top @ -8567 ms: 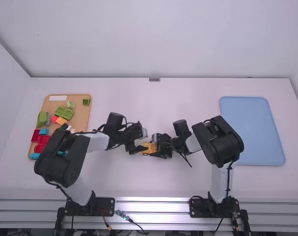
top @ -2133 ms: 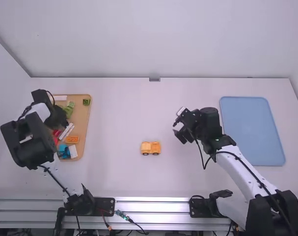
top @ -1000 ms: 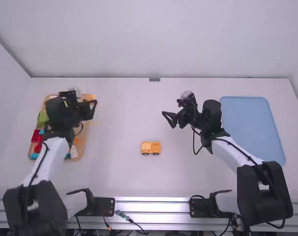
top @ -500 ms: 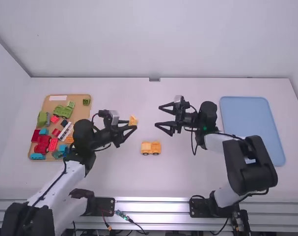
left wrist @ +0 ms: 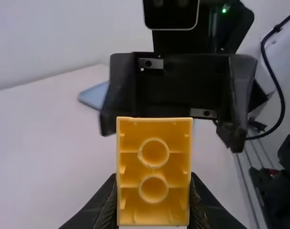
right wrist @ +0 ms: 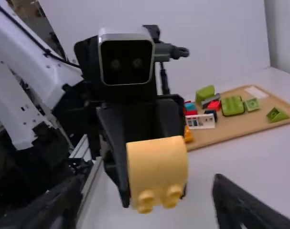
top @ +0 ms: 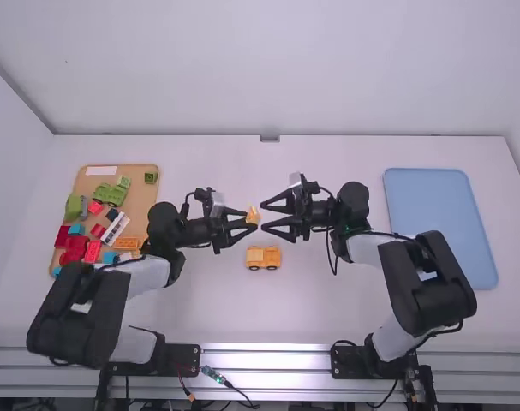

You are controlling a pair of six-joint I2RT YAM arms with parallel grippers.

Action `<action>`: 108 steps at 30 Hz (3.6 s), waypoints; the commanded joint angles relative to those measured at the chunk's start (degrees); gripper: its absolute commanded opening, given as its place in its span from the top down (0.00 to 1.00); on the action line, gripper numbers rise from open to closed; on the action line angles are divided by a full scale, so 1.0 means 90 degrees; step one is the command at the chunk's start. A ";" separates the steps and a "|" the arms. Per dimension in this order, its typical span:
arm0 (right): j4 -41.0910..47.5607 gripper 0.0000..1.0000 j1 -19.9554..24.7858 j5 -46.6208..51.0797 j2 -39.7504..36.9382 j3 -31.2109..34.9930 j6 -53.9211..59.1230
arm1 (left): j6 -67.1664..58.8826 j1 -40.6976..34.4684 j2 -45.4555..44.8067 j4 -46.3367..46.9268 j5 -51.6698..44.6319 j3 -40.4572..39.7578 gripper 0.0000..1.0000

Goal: Assemble lego blocks to make yellow taxi

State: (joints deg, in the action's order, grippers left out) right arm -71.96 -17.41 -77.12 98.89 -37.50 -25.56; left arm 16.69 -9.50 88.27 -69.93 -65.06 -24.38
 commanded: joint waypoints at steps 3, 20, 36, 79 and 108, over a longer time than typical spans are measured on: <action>0.0410 0.40 0.0012 -0.0287 0.0028 -0.0323 0.0100 | 0.0576 -0.0080 0.0641 -0.1027 -0.0840 -0.0350 0.98; 0.0527 0.67 0.0010 -0.0260 0.0030 -0.0338 0.0491 | 0.1127 -0.0185 0.1039 -0.1734 -0.0823 -0.0469 0.98; 0.0525 1.00 -0.0274 -0.0260 0.0028 -0.0481 0.0532 | 0.1103 -0.0202 0.1039 -0.1426 -0.0500 -0.0469 0.52; 1.2908 1.00 -0.0986 0.8935 -0.0259 -0.2832 0.6562 | -0.5542 0.1173 0.1039 1.1220 0.3016 -0.5175 0.01; 1.2798 1.00 -0.2016 0.8517 0.1016 -0.3060 0.1190 | -0.5455 0.1139 0.1039 1.1077 0.2975 -0.5717 0.01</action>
State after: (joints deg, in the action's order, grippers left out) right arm 43.51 -35.92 -1.08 107.72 -64.71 -5.34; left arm -31.55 0.91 97.51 29.36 -37.01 -74.78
